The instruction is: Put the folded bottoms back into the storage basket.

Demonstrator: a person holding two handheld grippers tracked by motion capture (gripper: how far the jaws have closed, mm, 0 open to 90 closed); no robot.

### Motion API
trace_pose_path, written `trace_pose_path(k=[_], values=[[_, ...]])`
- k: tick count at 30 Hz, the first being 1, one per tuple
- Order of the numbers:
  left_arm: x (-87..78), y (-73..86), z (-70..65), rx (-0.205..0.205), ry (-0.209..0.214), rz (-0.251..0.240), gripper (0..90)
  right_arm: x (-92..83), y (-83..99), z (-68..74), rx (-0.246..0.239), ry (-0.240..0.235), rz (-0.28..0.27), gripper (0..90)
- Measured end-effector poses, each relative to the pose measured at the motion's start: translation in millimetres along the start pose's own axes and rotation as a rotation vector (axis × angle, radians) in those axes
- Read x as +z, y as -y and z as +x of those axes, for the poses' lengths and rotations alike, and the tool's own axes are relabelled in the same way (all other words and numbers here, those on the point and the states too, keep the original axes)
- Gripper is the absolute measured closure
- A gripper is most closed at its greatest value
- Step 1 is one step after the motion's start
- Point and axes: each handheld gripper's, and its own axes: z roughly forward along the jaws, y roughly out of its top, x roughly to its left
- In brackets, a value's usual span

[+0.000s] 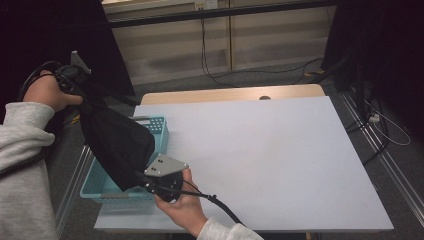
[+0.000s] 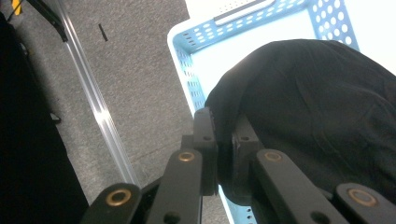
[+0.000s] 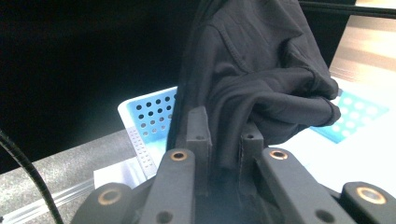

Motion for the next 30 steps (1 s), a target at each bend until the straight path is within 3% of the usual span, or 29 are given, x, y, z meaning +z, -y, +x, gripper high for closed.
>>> trace_pose_path(k=[7,9,10,11,12,13,14,17,22,30], values=[[2.7,-5.1,12.2,-0.005,-0.019,0.004,84.5,15.0,-5.8,7.0,0.006,-0.012,-0.018,79.9],[5.8,-7.3,16.6,0.0,-0.016,-0.031,82.5,19.0,-8.5,10.8,-0.044,0.017,-0.018,76.0],[10.9,-7.8,17.1,0.029,-0.034,-0.066,82.5,19.0,-8.5,10.8,-0.044,0.017,-0.018,76.0],[17.4,-7.6,17.2,0.049,-0.055,-0.129,74.3,19.2,-8.5,10.4,-0.064,0.041,-0.006,67.1],[28.1,-7.2,16.2,0.055,-0.059,-0.181,46.2,18.3,-6.8,5.0,-0.052,0.074,0.055,46.2],[28.1,-7.2,16.2,0.055,-0.059,-0.181,46.3,18.3,-6.8,5.0,-0.052,0.074,0.055,46.2],[40.1,-4.7,10.5,0.044,-0.032,-0.194,42.7,7.7,-4.0,-1.2,-0.084,0.121,0.036,43.7],[51.8,-0.5,2.6,0.051,-0.011,-0.187,34.9,-3.0,-1.6,-7.7,-0.089,0.145,0.017,38.6],[66.6,11.3,-11.5,0.056,0.038,-0.176,29.1,-31.3,9.4,-35.7,-0.076,0.155,0.048,31.6],[79.2,23.0,-24.5,0.055,0.072,-0.196,25.4,-53.8,21.5,-59.5,-0.066,0.156,0.061,26.3]])
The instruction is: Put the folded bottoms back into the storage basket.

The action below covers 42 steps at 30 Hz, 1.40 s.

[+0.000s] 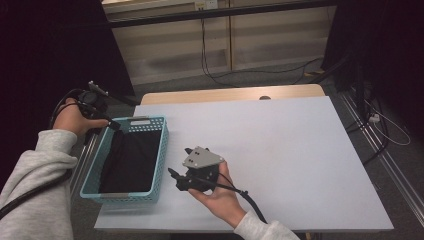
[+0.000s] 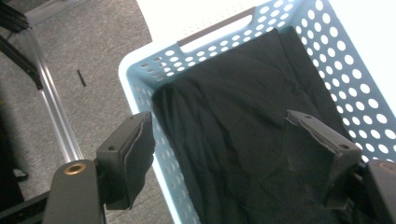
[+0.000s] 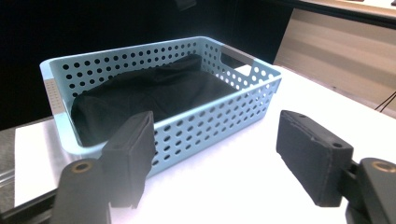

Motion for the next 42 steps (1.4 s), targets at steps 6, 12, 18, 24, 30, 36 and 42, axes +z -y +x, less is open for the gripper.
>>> trace_pose_path(k=[6,12,18,24,30,36,42], values=[[12.6,4.2,-8.5,0.003,0.015,-0.003,24.4,-12.7,16.0,-23.7,0.013,0.001,0.014,23.5],[24.0,6.4,-16.1,0.005,0.032,0.0,23.2,-17.8,27.1,-37.8,0.043,-0.013,0.038,21.2],[34.1,13.6,-24.4,0.005,0.051,-0.02,22.8,-24.5,51.2,-54.5,0.084,-0.037,0.092,19.8],[42.7,22.0,-26.9,-0.012,0.067,-0.046,24.7,-37.3,64.6,-62.4,0.076,-0.024,0.115,18.8],[53.5,26.5,-32.1,-0.005,0.085,-0.057,25.2,-50.5,72.0,-69.6,0.078,-0.02,0.118,18.2],[65.6,31.0,-39.3,0.001,0.11,-0.083,33.2,-57.8,80.4,-76.9,0.094,0.0,0.126,18.0],[84.1,39.6,-44.0,-0.031,0.138,-0.052,61.0,-63.6,85.1,-82.1,0.103,0.012,0.129,18.0]])
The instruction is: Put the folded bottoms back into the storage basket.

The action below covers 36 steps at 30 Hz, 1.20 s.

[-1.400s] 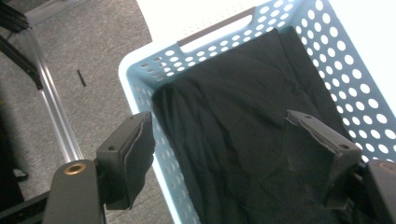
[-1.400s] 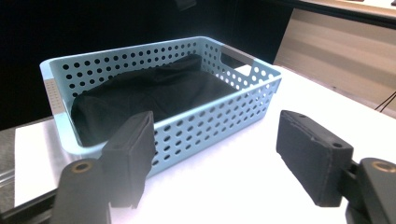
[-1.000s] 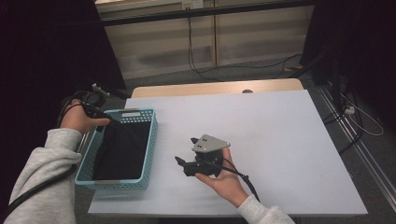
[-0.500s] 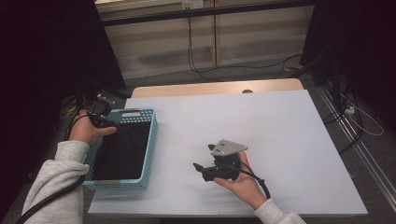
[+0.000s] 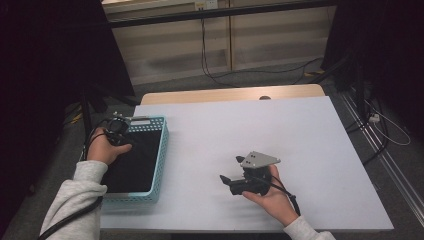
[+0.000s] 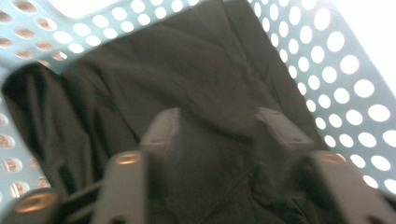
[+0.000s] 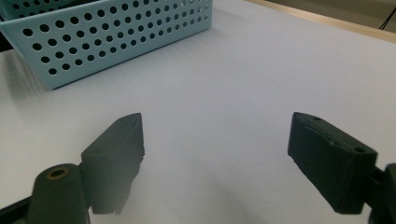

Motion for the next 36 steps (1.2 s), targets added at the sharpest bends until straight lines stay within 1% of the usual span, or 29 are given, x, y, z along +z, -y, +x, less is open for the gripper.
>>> trace_pose_path(k=[1,2,3,4,5,6,7,8,9,11,12,13,14,16,18,19,21,23,24,25,27,28,30,31,32,33,34,35,36], values=[[3.7,1.6,0.9,0.005,-0.002,0.003,63.9,-0.4,0.8,-0.3,0.001,0.001,0.002,18.0],[10.8,4.5,0.8,-0.009,0.004,0.017,73.9,-0.8,2.4,-1.1,-0.004,0.005,0.007,18.0],[10.8,4.5,0.8,-0.009,0.004,0.017,76.8,-0.8,2.4,-1.1,-0.004,0.005,0.007,18.0],[19.3,7.0,1.7,-0.014,0.007,0.024,77.8,-0.7,4.1,-2.6,-0.001,0.006,0.01,17.9],[19.3,7.0,1.7,-0.014,0.007,0.024,80.7,-0.7,4.1,-2.6,-0.001,0.006,0.01,17.9],[24.7,8.7,1.3,-0.032,0.003,0.02,80.7,-0.7,4.6,-3.3,-0.001,0.009,0.012,17.9],[28.7,9.7,1.2,-0.048,0.003,0.014,83.9,-0.5,5.1,-4.1,0.005,0.007,0.015,18.0],[32.2,10.0,1.8,-0.04,-0.001,0.008,84.4,-0.5,5.4,-4.3,0.007,0.009,0.014,17.9],[36.2,10.5,0.9,-0.054,0.007,0.005,85.7,-0.4,5.4,-4.4,0.005,0.01,0.014,17.9],[42.7,11.1,0.9,-0.036,-0.007,0.011,85.9,-0.4,5.4,-4.4,0.004,0.009,0.016,17.9],[48.3,12.2,-0.4,-0.042,-0.004,0.012,86.6,-0.5,5.3,-4.4,0.005,0.007,0.013,17.9],[48.3,12.2,-0.4,-0.042,-0.004,0.012,87.1,-0.5,5.3,-4.4,0.005,0.007,0.013,17.9],[49.4,12.5,-1.1,-0.049,-0.001,-0.011,87.1,-0.5,5.3,-4.3,0.005,0.006,0.014,17.9],[50.7,12.7,-3.2,-0.06,0.014,-0.014,89.9,-0.8,5.2,-4.7,0.006,0.007,0.012,17.9],[51.9,13.7,-8.2,-0.076,0.03,-0.021,90.0,-1.3,5.1,-5.3,0.003,0.008,0.01,17.9],[52.1,13.9,-10.8,-0.068,0.028,-0.025,90.0,-1.6,5.0,-5.5,0.003,0.008,0.01,17.9],[52.1,14.5,-15.0,-0.058,0.079,-0.019,90.0,-2.3,4.8,-5.6,0.001,0.01,0.006,17.9],[51.9,14.8,-18.6,-0.052,0.073,-0.026,90.0,-3.1,4.5,-6.0,0.003,0.008,0.004,17.8],[52.0,15.4,-20.4,-0.073,0.094,-0.03,90.0,-3.4,4.5,-6.2,0.004,0.01,0.004,17.8],[52.0,15.7,-21.2,-0.058,0.098,-0.028,90.0,-3.7,4.5,-6.4,0.008,0.01,0.003,17.8],[50.6,15.1,-23.7,-0.042,0.071,-0.026,90.0,-3.8,4.6,-7.0,0.005,0.012,0.003,17.5],[47.9,13.7,-21.8,-0.028,0.062,-0.015,87.4,-4.2,4.6,-7.9,0.003,0.01,0.004,17.4],[44.5,13.3,-20.1,-0.03,0.056,-0.017,85.2,-4.5,4.5,-8.2,0.002,0.01,0.005,17.3],[41.2,12.9,-18.5,-0.036,0.058,-0.018,82.1,-5.5,4.2,-9.0,0.002,0.013,0.003,17.2],[36.8,12.2,-14.7,-0.027,0.054,-0.02,79.8,-6.8,4.0,-9.9,0.0,0.013,0.001,17.2],[26.8,10.5,-10.4,-0.047,0.045,-0.028,73.3,-9.3,3.8,-12.1,0.002,0.018,-0.002,17.2],[26.8,10.5,-10.4,-0.047,0.045,-0.028,70.7,-9.3,3.8,-12.1,0.002,0.018,-0.002,17.2],[18.9,9.0,-8.3,-0.048,0.033,-0.038,70.7,-10.3,3.8,-12.9,0.005,0.023,-0.002,17.2],[11.6,7.2,-5.7,-0.036,0.022,-0.043,65.9,-13.1,4.6,-15.7,0.006,0.028,-0.002,17.2]])
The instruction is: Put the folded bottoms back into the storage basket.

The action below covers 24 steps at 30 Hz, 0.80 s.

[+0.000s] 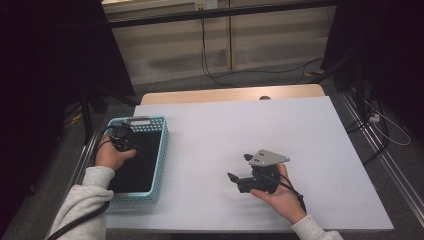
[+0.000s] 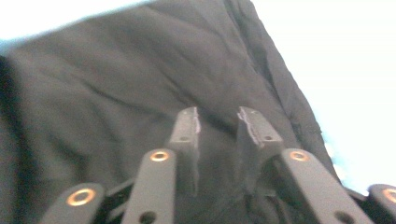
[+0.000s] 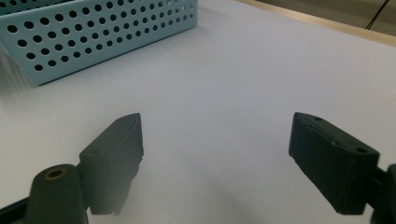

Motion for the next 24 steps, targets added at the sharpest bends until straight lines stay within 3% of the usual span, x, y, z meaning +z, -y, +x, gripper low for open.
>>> trace_pose_path(k=[1,4,6,9,18,24], values=[[-6.7,-2.0,1.4,-0.002,-0.006,-0.008,65.9,0.0,0.0,0.0,0.0,0.0,0.0,17.2],[-22.8,-5.1,3.0,0.003,-0.012,-0.042,54.7,-5.4,2.1,-4.0,0.0,0.007,0.003,16.9],[-29.7,-6.1,3.6,0.012,-0.012,-0.04,54.4,-7.3,3.1,-5.4,0.004,0.009,0.006,16.8],[-35.5,-7.5,3.1,0.01,-0.009,-0.052,47.0,-14.1,6.2,-10.4,0.01,0.019,0.009,16.8],[-38.0,-14.4,-17.6,0.04,0.024,-0.054,34.8,-36.1,12.3,-24.4,0.026,0.053,-0.002,16.7],[-34.6,-19.7,-28.5,0.06,0.045,-0.046,31.5,-43.9,16.6,-28.8,0.035,0.059,-0.006,16.7]])
